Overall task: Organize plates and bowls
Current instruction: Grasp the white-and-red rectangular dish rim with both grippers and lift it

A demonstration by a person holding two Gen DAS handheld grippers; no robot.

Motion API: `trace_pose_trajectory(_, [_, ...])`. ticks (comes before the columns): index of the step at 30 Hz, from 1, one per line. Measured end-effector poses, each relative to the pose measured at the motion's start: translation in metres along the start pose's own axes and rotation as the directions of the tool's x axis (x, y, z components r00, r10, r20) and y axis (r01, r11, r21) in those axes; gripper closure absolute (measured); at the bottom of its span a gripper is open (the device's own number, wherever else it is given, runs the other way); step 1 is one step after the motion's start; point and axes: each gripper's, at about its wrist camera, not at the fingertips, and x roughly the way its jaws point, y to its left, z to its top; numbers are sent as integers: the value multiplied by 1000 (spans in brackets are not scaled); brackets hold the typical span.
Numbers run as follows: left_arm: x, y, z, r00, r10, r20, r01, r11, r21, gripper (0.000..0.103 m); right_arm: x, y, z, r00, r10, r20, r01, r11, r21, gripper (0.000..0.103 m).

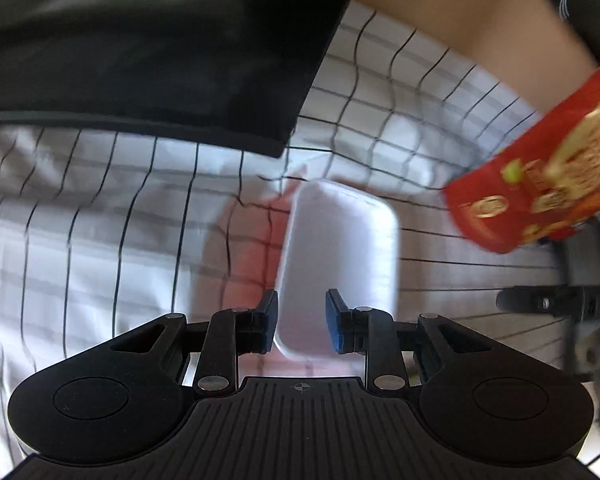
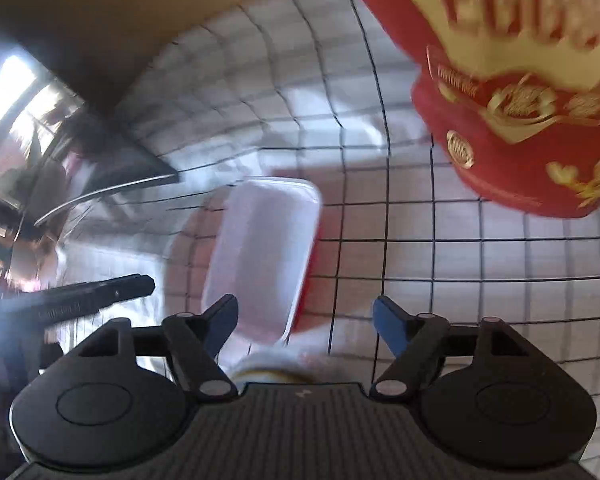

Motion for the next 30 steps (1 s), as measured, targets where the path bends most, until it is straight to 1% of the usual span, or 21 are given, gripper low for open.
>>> trace_pose_trajectory(1, [13,0,6,1000,3,0,-3,1000,13,74,17,-5,8,999,16,-35,-15,1000,10,40])
trace_pose_trajectory(2, [23,0,10,1000,6,-3,-6,1000,19,74,30,-10,13,998,27,-63,-26,999,21,47])
trace_pose_trajectory(3, [34,1,14,1000,18,-10,-17,1000,25,74,45,-15,19,995,41,-96,-38,999,31,50])
trace_pose_trajectory(6, [62,5,21,997,60,-49,-59,998,30,74,80,-23,28,986,71,-152,-64,997,51,53])
trace_pose_trajectory(8, [76,9,20,996,60,-67,-58,998,34,74,98,-24,26,978,92,-185,-83,995,58,53])
trace_pose_trajectory(11, [89,15,15,996,32,-85,-31,999,18,74,118,-24,25,967,109,-230,-98,993,58,60])
trace_pose_trajectory(12, [93,15,14,995,22,-92,-21,1000,7,74,122,-23,24,965,109,-238,-98,993,58,64])
trace_pose_trajectory(13, [98,16,14,995,6,-100,-7,1000,-5,74,126,-23,24,964,113,-242,-101,993,64,66])
trace_pose_trajectory(14, [103,16,14,994,-15,-108,14,1000,-17,74,127,-23,24,962,127,-243,-113,991,72,68])
trace_pose_trajectory(15, [106,14,15,992,-44,-117,41,999,-28,74,128,-22,23,959,148,-241,-133,988,80,73])
trace_pose_trajectory(16, [106,11,15,991,-68,-117,65,997,-30,74,128,-21,23,958,163,-234,-148,986,82,77])
trace_pose_trajectory(17, [103,7,15,992,-77,-103,75,997,-20,74,124,-19,22,963,159,-219,-146,986,75,78])
trace_pose_trajectory(18, [96,0,16,994,-77,-84,78,997,5,74,115,-15,21,972,134,-192,-125,991,57,78])
trace_pose_trajectory(20, [72,-16,19,994,-99,-36,101,993,58,74,94,-5,20,986,99,-138,-97,995,19,78])
trace_pose_trajectory(23, [26,-33,28,986,-164,37,161,984,81,74,45,13,15,997,71,-19,-71,997,-7,78])
trace_pose_trajectory(25, [-6,-47,32,971,-222,85,213,971,110,74,3,22,5,995,61,85,-61,998,1,77])
trace_pose_trajectory(27, [-39,-64,33,954,-274,121,254,954,156,74,-38,30,-9,982,59,177,-62,998,10,77])
trace_pose_trajectory(29, [-71,-80,27,936,-316,153,284,938,197,74,-80,37,-26,967,64,248,-67,998,4,77])
trace_pose_trajectory(30, [-86,-85,21,932,-325,162,291,935,201,74,-95,41,-33,962,66,266,-67,998,-4,77])
